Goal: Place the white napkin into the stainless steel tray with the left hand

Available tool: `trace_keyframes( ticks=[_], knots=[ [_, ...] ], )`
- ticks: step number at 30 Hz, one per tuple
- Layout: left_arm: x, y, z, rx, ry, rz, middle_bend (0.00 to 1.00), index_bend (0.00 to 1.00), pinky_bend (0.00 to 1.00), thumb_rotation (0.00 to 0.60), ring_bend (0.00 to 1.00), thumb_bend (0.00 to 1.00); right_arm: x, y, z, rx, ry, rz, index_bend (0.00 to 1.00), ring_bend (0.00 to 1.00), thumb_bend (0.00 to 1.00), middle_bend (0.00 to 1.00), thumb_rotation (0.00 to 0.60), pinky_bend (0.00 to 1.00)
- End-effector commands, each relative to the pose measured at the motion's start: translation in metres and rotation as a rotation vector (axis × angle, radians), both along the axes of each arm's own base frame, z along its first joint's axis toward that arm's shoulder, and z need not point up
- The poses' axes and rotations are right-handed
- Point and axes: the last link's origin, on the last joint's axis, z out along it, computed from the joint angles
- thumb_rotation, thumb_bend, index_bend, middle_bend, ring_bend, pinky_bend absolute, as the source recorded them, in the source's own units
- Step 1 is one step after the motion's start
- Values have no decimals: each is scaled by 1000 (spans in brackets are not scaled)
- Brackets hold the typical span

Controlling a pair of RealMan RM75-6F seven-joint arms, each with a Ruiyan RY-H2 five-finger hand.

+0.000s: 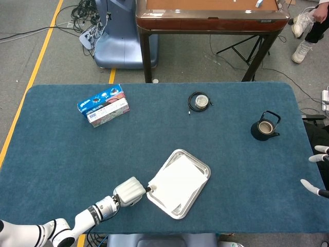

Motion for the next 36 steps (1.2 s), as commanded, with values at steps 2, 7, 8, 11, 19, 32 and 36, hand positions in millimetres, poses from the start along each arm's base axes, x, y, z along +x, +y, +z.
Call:
trace_keyframes(
  ticks=[2,7,8,11,19,32,36],
  knots=[
    [0,-2,-1,-5,4,-3,913,165,964,600,854,569,0,0,0,-1,-2,1,417,100,38,267,600,194],
    [3,-7,0,-12,6,-14,913,165,964,600,854,569,0,0,1,-2,-8,6,417,100,38,267,600,194],
    [4,-8,1,-14,4,-18,913,165,964,600,854,569,1,1,1,-1,-11,8,417,100,38,267,600,194],
    [6,-12,1,-19,3,-28,913,165,964,600,854,569,2,1,1,2,-16,16,417,100,38,267,600,194],
    [9,-16,-1,-29,11,-37,913,165,964,600,854,569,2,2,2,0,-23,20,417,100,38,268,600,194],
    [6,-8,-5,-7,22,-13,913,165,964,600,855,569,1,2,3,-1,-26,18,417,100,38,267,600,194],
    [6,-9,-4,-11,19,-15,914,165,964,600,855,569,2,2,2,1,-27,23,417,100,38,268,600,194]
  ],
)
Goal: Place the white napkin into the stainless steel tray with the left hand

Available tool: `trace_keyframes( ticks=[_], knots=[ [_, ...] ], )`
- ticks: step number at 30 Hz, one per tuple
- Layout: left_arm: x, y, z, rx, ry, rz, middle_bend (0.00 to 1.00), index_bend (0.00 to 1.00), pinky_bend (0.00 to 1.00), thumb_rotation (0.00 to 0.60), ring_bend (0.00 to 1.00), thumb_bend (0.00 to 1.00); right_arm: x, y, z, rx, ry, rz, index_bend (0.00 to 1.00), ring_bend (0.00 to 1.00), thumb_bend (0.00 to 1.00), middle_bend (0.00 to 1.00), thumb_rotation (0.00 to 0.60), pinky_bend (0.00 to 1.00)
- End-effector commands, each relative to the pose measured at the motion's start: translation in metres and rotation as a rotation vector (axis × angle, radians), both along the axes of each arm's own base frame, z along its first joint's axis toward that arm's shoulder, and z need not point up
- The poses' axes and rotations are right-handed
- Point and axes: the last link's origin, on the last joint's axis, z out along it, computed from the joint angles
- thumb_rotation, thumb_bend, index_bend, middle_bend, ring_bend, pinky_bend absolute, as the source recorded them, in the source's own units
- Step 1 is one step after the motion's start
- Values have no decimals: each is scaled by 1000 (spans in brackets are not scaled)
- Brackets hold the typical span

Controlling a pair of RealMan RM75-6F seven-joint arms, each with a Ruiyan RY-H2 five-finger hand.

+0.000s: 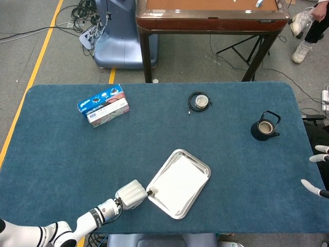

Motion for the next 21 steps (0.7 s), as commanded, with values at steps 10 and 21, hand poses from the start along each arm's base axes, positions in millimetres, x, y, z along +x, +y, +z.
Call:
trace_keyframes(
  ticks=[10,21],
  knots=[
    [6,-9,-2,-23,-7,-23,914,165,964,600,855,569,2,1,0,-1,-4,11,417,100,38,268,600,194],
    [10,-5,-7,-10,9,-15,914,151,964,600,855,572,2,2,1,-8,-7,13,416,100,38,267,600,194]
  ],
)
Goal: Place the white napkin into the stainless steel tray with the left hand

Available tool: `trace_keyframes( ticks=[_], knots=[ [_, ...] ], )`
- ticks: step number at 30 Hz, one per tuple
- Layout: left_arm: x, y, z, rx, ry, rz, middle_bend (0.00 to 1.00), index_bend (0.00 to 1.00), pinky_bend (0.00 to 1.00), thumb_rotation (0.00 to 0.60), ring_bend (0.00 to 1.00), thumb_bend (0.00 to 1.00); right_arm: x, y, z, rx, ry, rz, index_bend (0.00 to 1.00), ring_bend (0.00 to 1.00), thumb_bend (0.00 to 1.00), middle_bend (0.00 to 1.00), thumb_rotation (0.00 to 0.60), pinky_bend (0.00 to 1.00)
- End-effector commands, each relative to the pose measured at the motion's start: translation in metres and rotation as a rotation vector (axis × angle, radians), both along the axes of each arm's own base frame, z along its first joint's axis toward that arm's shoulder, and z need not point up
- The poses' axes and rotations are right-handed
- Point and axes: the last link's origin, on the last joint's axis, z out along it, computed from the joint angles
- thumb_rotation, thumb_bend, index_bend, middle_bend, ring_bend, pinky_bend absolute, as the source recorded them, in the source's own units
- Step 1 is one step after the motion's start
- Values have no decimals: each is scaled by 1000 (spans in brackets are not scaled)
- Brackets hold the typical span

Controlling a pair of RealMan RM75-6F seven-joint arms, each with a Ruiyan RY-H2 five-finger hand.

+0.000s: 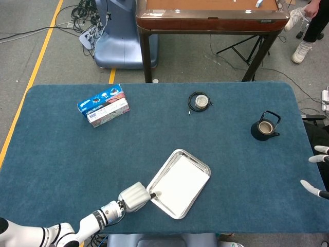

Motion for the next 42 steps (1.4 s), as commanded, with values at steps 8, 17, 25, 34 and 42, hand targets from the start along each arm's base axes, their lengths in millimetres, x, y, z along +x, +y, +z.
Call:
trace_keyframes(
  ticks=[8,17,25,34,42],
  knots=[
    [1,3,-3,11,20,18,915,142,964,600,858,580,0,0,2,-20,0,5,417,100,37,267,600,194],
    [1,2,-1,16,27,20,915,135,964,600,858,583,-1,-1,1,-18,-2,5,417,100,38,267,600,194],
    [6,-4,1,1,19,3,915,136,964,600,858,583,-1,-1,1,-19,-3,6,417,100,37,267,600,194],
    [4,-4,3,5,22,8,915,136,964,600,858,583,-1,-1,1,-19,-5,6,417,100,37,267,600,194],
    [3,-3,9,14,12,3,917,143,964,600,860,583,0,0,2,-20,-12,12,417,100,37,267,600,194]
  ],
)
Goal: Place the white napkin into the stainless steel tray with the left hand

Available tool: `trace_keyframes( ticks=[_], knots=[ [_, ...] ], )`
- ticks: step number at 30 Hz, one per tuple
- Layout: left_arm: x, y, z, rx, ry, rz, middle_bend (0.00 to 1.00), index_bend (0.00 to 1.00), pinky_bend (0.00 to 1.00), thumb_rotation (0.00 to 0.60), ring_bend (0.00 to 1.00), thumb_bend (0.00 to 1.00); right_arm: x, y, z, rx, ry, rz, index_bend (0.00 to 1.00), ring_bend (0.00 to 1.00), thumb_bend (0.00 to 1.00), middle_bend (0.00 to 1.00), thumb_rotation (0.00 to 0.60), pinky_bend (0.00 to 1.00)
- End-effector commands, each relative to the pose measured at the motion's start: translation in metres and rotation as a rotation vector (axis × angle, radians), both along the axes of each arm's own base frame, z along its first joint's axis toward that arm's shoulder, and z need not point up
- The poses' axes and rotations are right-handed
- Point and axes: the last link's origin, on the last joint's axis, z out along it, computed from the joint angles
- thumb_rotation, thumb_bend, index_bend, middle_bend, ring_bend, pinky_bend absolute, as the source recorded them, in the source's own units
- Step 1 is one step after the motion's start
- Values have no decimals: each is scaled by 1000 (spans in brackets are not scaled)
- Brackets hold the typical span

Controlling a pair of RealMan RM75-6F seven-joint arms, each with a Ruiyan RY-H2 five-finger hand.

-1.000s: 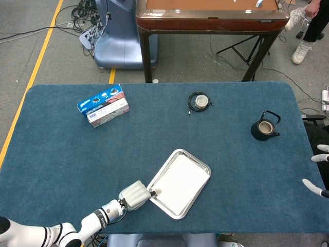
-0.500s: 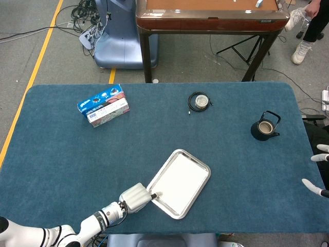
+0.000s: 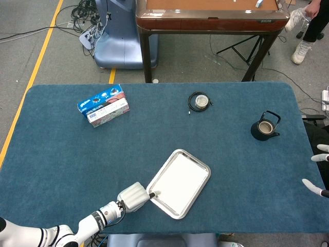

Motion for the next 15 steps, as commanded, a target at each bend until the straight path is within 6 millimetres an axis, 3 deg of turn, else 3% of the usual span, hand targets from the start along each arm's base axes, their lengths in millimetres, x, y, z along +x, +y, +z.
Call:
trace_keyframes(
  ticks=[1,15],
  knots=[
    [1,0,3,3,-10,-1,919,149,964,600,861,583,0,0,0,2,-2,1,417,100,37,267,600,194],
    [-5,5,40,86,-25,-13,921,176,964,600,863,583,0,0,-3,22,-9,6,417,100,35,268,600,194]
  ],
)
